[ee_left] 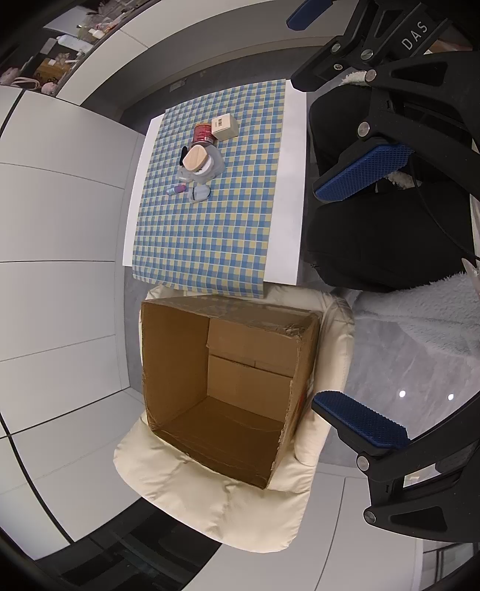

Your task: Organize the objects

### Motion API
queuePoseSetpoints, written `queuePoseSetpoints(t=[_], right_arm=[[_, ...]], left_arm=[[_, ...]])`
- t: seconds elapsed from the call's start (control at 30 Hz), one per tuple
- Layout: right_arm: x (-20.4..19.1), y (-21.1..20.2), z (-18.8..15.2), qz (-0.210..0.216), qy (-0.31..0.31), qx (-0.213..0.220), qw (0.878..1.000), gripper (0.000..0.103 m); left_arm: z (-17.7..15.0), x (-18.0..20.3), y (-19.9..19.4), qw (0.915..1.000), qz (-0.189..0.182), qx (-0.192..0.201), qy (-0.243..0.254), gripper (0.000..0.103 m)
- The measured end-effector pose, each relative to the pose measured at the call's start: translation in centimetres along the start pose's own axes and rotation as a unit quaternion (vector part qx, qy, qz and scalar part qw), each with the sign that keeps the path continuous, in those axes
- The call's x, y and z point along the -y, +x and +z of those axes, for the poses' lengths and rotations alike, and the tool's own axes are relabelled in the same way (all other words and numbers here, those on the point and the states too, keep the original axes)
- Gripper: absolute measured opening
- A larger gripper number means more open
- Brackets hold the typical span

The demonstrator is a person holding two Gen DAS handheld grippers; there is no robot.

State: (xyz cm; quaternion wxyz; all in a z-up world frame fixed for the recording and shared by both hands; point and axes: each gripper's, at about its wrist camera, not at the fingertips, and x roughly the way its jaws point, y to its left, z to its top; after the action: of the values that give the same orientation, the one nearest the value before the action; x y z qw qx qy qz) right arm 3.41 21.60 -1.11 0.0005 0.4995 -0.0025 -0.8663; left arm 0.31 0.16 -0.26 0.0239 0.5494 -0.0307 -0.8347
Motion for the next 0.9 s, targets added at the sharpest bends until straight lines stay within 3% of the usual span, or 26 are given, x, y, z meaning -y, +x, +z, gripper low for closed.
queuePoseSetpoints(t=[0.9], right_arm=[[0.06,0.28,0.06,-0.002,-0.002,-0.003,1.0,0.103]], left_arm=[[-0.08,0.16,-0.17,1.0,-0.001,0.0,-0.002,0.103]])
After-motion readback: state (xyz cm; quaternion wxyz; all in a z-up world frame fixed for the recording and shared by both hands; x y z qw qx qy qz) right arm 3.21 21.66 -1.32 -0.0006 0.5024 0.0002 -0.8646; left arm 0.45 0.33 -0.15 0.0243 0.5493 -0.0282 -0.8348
